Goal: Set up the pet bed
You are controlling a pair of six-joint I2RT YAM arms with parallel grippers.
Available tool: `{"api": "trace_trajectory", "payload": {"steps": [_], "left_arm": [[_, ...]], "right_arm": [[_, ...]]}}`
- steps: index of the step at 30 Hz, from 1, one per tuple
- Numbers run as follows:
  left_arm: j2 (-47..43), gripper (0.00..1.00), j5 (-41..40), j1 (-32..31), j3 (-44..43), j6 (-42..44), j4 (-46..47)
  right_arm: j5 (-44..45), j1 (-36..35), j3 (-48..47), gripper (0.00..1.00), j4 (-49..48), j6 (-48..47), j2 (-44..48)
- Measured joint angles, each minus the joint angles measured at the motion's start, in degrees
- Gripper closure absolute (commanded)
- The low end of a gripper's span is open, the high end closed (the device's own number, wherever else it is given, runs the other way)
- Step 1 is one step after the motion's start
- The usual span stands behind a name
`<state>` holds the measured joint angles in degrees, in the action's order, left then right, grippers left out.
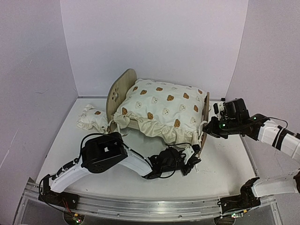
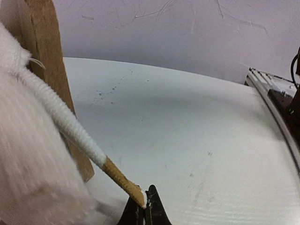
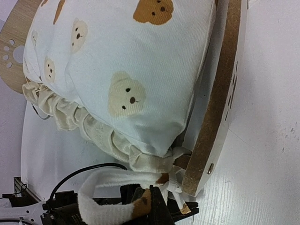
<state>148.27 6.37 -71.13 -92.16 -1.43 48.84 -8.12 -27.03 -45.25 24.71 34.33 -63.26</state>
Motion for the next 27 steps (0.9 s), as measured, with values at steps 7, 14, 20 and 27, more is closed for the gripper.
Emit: {"api": "trace_trajectory", "payload": {"steps": [7,14,20,27], "left_arm": [[-2.0,1.00,-2.6,0.1,7.6,3.7,3.7],[-2.3,1.00,-3.8,0.8,8.4,5.0,4.3],[-2.3,1.00,-5.0,1.0,8.9,4.9,4.8],[-3.6,1.00,-6.1,2.1,12.8,6.1,8.0]], "right_arm": [[7.2,0.2,-12.5,1.00,7.8,-5.2,-0.9],[13.6,0.9,-15.0,1.00,15.2,-9.7,-1.1],[17.0,3.2,-20.8,1.00,18.5,-15.4,-7.7],[15.0,9.6,-29.9,1.00,18.7,-19.0,-22.9]]}}
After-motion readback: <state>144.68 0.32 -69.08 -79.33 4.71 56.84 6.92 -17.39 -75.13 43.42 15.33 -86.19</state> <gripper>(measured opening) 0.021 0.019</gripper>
